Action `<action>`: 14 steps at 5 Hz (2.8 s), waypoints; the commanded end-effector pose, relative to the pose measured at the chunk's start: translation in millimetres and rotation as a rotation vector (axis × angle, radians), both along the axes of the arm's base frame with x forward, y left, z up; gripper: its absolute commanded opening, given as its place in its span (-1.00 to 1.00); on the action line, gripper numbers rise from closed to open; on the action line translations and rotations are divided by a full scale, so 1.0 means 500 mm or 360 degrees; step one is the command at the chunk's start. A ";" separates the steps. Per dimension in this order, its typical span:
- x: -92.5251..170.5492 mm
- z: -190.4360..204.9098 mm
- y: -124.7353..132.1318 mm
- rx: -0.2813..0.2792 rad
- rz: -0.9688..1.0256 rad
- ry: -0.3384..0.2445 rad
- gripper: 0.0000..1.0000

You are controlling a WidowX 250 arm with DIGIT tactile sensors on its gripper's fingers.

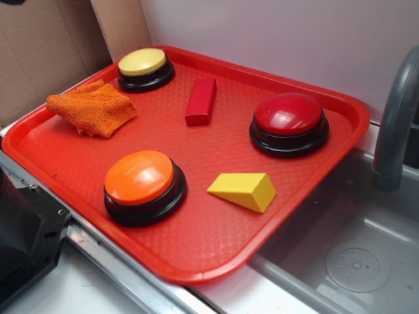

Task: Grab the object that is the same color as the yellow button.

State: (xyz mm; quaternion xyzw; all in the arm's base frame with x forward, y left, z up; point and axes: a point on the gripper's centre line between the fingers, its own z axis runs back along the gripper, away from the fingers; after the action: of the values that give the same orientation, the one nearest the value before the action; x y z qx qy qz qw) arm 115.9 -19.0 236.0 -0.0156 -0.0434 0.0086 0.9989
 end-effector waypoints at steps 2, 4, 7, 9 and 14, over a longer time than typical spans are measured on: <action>0.097 -0.028 -0.092 0.0135 -0.0396 -0.0059 1.00; 0.210 -0.127 -0.240 0.0221 -0.1194 -0.0070 1.00; 0.098 -0.299 -0.304 0.0201 -0.2406 0.0228 1.00; 0.134 -0.319 -0.258 0.0386 -0.2469 0.0263 1.00; 0.150 -0.419 -0.286 0.0203 -0.2252 0.0278 -1.00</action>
State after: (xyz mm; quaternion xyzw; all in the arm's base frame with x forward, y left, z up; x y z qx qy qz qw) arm 213.4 -169.1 20.0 0.0192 0.0735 -0.6459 0.7596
